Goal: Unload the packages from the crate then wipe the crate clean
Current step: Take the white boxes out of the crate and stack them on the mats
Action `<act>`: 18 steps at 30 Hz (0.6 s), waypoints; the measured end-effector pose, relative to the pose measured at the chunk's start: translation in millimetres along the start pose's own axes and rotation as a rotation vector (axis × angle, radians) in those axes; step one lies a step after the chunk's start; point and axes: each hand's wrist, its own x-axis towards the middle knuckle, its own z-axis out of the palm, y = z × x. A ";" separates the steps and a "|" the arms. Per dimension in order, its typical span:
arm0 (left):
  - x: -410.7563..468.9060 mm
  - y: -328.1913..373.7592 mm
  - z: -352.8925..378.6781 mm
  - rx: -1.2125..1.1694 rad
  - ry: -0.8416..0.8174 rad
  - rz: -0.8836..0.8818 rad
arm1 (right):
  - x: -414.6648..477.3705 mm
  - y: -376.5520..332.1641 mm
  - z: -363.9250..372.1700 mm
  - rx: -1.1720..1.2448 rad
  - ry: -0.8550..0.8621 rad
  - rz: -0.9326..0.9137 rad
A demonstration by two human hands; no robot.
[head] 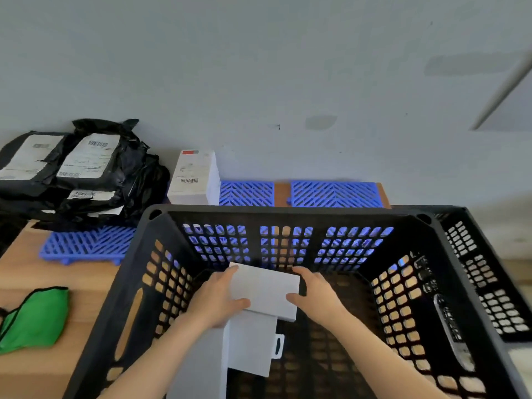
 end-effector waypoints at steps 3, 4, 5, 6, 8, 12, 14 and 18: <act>17.7 -11.0 9.7 0.032 -0.063 -0.023 | 10.8 3.3 15.8 0.011 -0.070 0.076; 21.2 -12.9 12.3 0.037 -0.080 -0.028 | 13.4 4.1 21.0 0.023 -0.094 0.090; 23.0 -13.7 14.7 0.036 -0.091 -0.029 | 14.6 4.1 25.6 0.035 -0.114 0.100; 24.2 -14.1 16.9 0.028 -0.092 -0.025 | 15.6 4.1 29.6 0.041 -0.129 0.104; 24.8 -13.7 19.5 0.012 -0.080 -0.015 | 15.4 2.7 35.0 0.047 -0.146 0.107; 22.3 -8.1 16.7 0.034 -0.067 -0.014 | 13.3 -1.7 32.9 0.074 -0.168 0.091; 19.2 -2.7 13.3 0.033 -0.056 -0.016 | 12.1 0.0 25.8 0.063 -0.181 0.084; 2.7 13.2 5.0 0.029 -0.010 -0.014 | 1.2 4.7 7.1 0.049 -0.164 0.044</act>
